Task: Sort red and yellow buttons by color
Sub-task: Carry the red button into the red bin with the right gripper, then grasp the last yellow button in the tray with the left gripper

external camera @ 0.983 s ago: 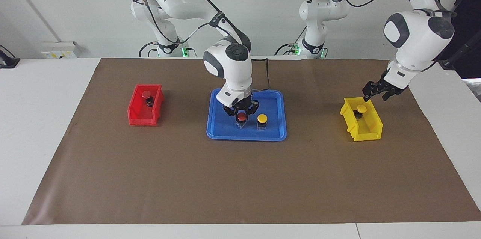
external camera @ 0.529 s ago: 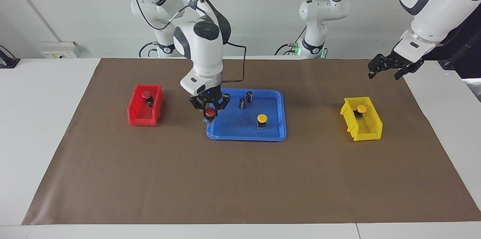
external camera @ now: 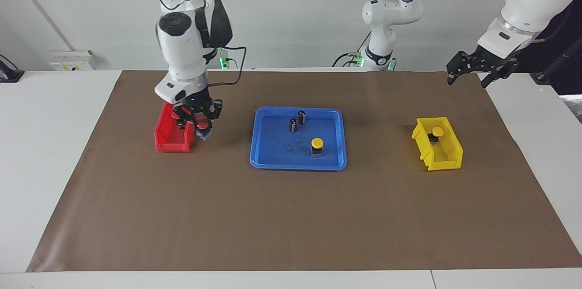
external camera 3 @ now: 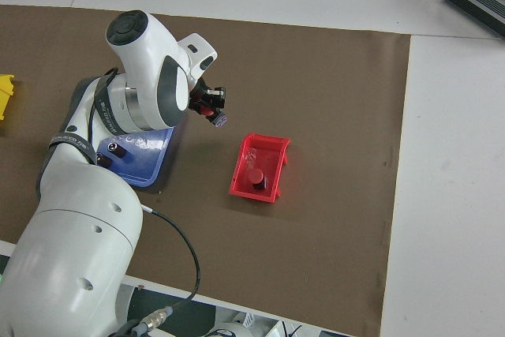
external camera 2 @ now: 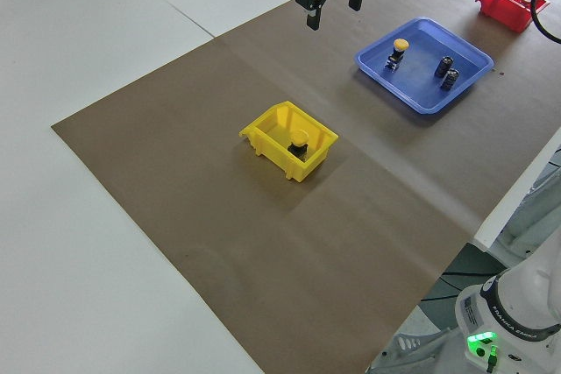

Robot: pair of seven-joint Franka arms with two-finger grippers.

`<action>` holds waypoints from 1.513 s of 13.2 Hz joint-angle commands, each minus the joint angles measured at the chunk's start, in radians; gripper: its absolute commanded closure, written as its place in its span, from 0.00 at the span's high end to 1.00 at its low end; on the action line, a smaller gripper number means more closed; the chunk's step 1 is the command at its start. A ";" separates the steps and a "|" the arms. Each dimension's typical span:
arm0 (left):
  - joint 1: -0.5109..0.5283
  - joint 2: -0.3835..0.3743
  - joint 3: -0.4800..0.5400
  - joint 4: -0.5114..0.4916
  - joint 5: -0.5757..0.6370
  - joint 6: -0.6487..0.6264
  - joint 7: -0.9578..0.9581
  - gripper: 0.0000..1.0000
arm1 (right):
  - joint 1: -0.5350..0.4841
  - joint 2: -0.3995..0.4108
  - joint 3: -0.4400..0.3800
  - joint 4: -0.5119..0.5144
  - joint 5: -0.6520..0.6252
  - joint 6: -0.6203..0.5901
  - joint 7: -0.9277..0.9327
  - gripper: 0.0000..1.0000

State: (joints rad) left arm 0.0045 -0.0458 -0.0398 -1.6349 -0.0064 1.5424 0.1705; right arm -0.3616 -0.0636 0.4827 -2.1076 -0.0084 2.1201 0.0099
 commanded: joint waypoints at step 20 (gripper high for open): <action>-0.641 0.397 0.001 -0.152 0.075 0.616 -0.997 0.96 | -0.184 -0.067 -0.003 -0.308 0.166 0.225 -0.266 0.15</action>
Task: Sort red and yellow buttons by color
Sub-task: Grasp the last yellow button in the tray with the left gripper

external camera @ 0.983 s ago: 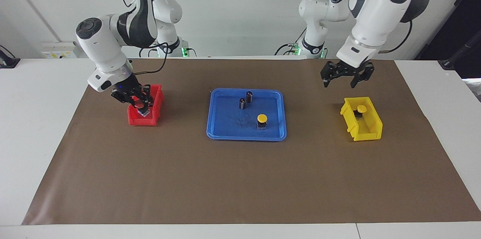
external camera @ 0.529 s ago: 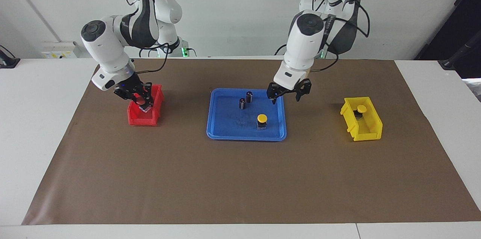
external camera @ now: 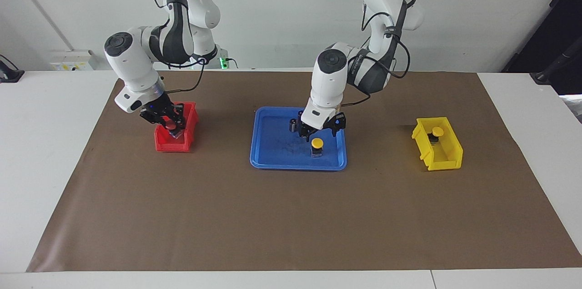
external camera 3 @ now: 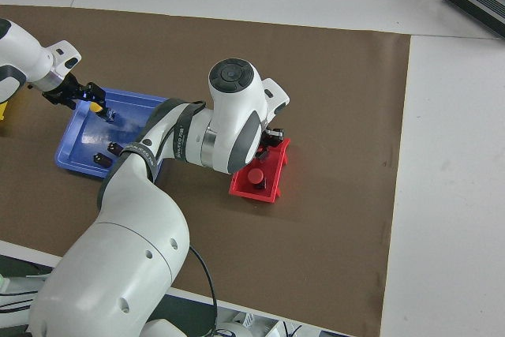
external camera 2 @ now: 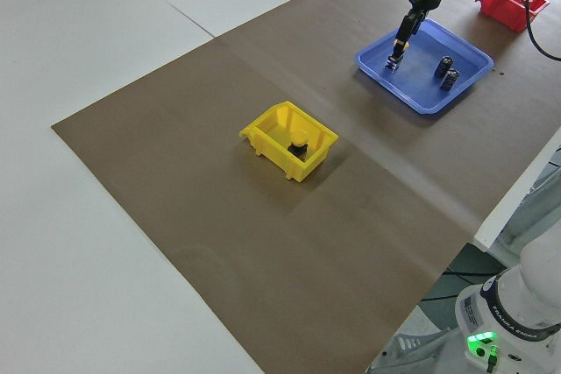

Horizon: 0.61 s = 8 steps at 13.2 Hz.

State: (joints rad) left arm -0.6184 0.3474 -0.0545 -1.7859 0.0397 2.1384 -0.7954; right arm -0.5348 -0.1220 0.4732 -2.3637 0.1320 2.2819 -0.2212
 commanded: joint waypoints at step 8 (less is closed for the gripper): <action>-0.011 0.008 0.015 -0.007 0.029 0.040 -0.073 0.01 | -0.010 0.015 0.007 -0.066 0.026 0.079 -0.035 0.56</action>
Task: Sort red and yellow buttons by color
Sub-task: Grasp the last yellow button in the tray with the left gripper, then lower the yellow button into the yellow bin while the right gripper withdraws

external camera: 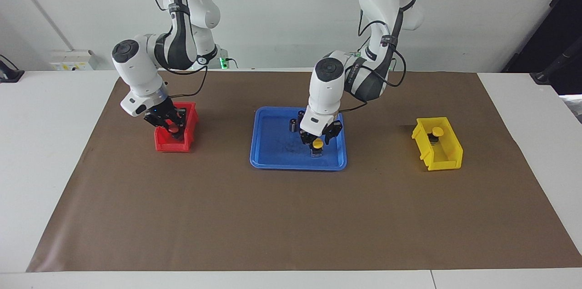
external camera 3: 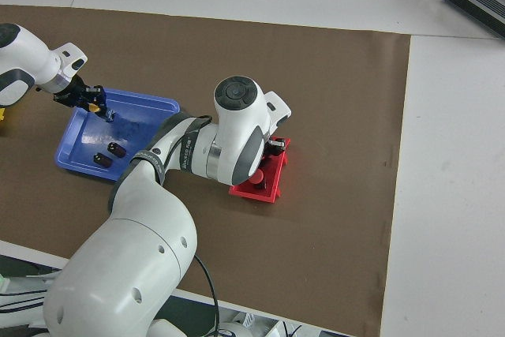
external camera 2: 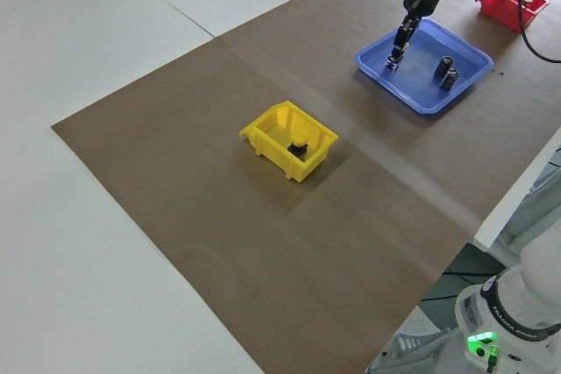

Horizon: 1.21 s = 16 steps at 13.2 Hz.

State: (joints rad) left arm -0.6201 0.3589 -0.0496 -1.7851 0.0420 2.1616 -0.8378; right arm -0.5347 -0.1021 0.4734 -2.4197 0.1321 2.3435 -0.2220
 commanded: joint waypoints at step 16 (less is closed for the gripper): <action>0.623 -0.181 0.024 0.070 0.015 -0.244 0.861 0.01 | -0.010 -0.010 0.007 0.305 -0.039 -0.412 -0.008 0.95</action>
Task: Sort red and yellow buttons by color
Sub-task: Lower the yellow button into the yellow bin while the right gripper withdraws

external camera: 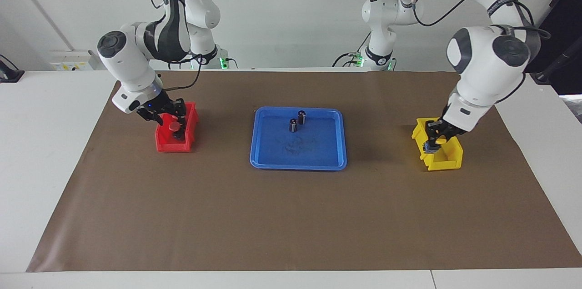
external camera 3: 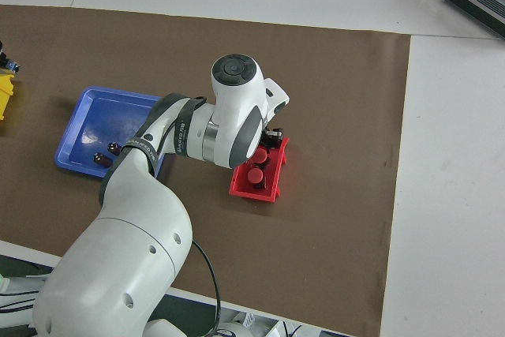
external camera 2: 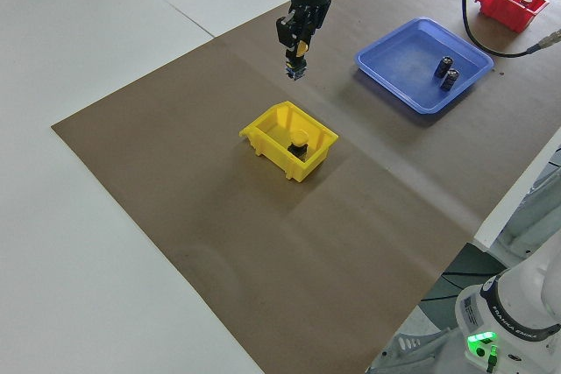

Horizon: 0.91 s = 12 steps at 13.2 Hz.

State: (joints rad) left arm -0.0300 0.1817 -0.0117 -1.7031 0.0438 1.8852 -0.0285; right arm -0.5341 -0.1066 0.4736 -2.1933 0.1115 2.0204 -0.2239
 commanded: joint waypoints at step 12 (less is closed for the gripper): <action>0.099 -0.054 -0.008 -0.297 0.021 0.291 -0.027 0.01 | -0.038 0.159 0.004 0.745 -0.125 -0.615 0.118 1.00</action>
State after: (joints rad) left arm 0.0587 0.1657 -0.0121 -1.9269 0.0438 2.1269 -0.0142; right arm -0.5822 -0.0043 0.4632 -1.5119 0.0183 1.4422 -0.1319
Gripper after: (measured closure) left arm 0.586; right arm 0.000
